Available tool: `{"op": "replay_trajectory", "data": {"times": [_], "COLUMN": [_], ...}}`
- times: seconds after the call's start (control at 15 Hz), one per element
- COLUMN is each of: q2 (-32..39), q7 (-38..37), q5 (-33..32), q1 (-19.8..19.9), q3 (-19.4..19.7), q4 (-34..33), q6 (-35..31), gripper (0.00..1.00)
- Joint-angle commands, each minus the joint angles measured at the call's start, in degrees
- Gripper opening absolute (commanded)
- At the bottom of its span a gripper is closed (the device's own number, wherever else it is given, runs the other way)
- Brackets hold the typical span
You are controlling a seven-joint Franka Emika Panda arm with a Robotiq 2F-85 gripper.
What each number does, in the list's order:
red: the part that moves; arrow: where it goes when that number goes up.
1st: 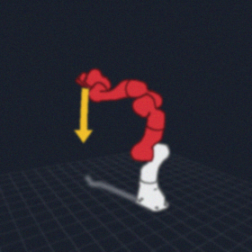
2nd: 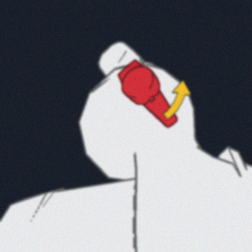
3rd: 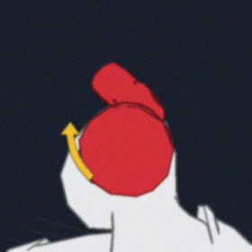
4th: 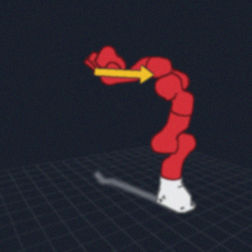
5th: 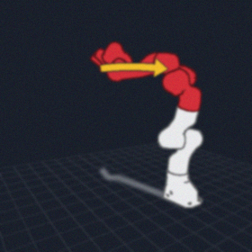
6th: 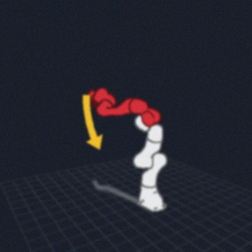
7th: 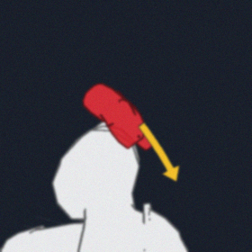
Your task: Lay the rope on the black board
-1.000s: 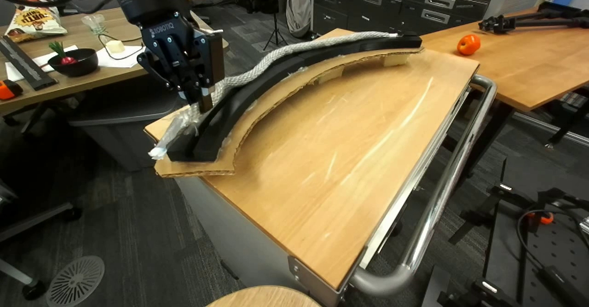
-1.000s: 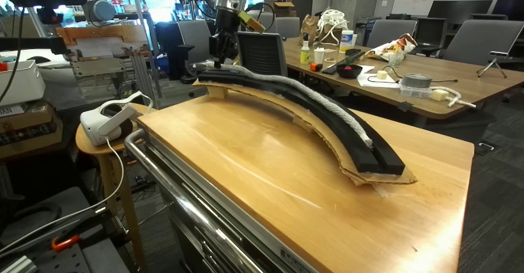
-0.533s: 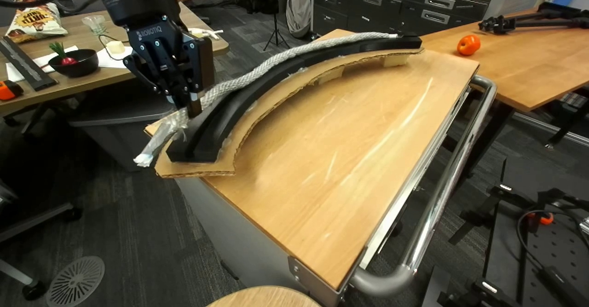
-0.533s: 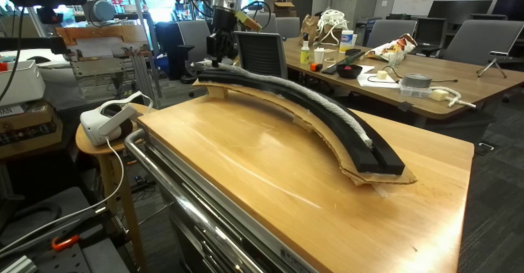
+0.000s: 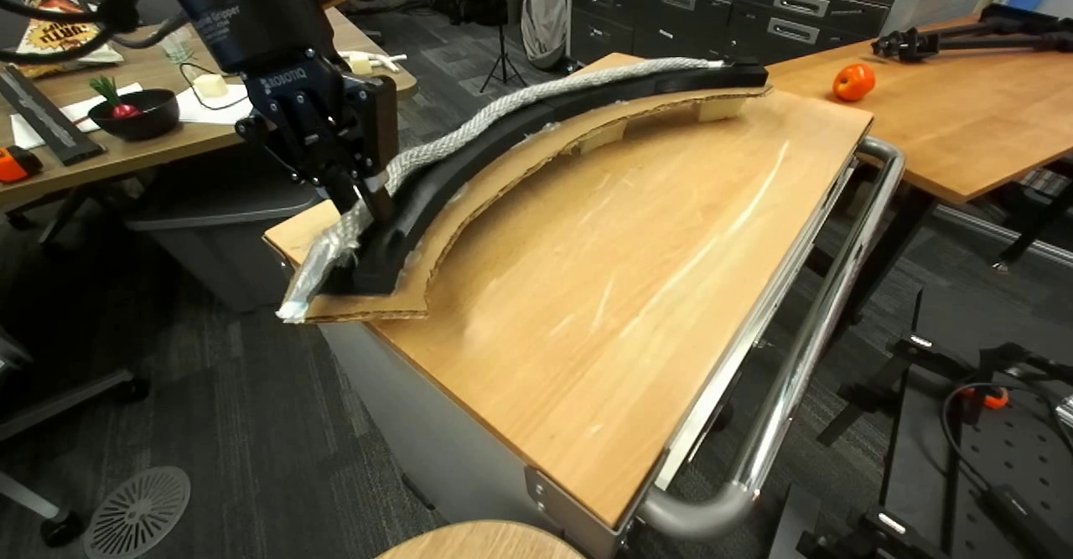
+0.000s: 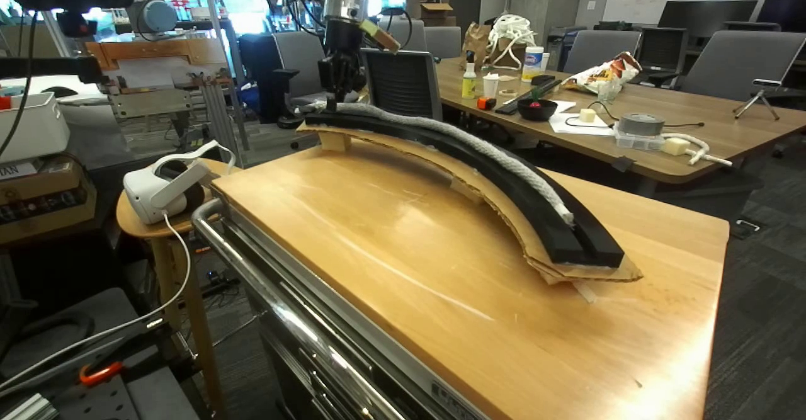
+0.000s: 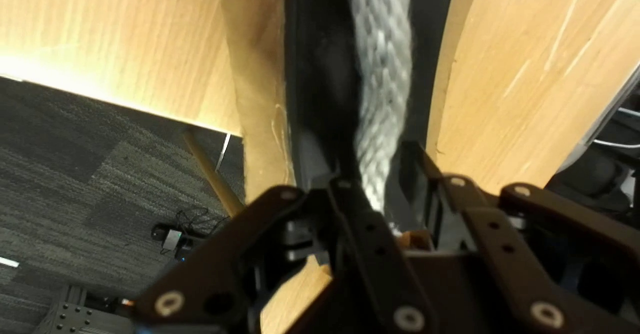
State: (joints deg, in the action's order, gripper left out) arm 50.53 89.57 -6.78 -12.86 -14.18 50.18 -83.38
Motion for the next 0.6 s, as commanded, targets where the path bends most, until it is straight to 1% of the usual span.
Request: {"op": "replay_trajectory", "data": {"times": [0.0, 0.2, 0.33, 0.4, 0.47, 0.53], "q2": [-3.7, -8.3, -11.1, -11.0, -8.4, -9.2], "q7": [-2.2, -6.8, -9.6, -10.2, -7.8, -8.2], "q5": [-5.3, -8.3, -10.7, -13.1, -10.3, -11.3], "q1": [-2.1, -2.0, -1.5, -2.5, -1.5, -1.5], "q3": [2.2, 3.2, 4.7, 5.7, 3.9, 4.5], "q4": [-0.3, 1.9, 3.3, 2.2, -0.2, -0.2], "q6": [-2.7, -5.5, -5.9, -6.0, -4.2, -4.2], "gripper": [0.61, 0.85, 0.99, 1.0, 0.89, 0.98]}}
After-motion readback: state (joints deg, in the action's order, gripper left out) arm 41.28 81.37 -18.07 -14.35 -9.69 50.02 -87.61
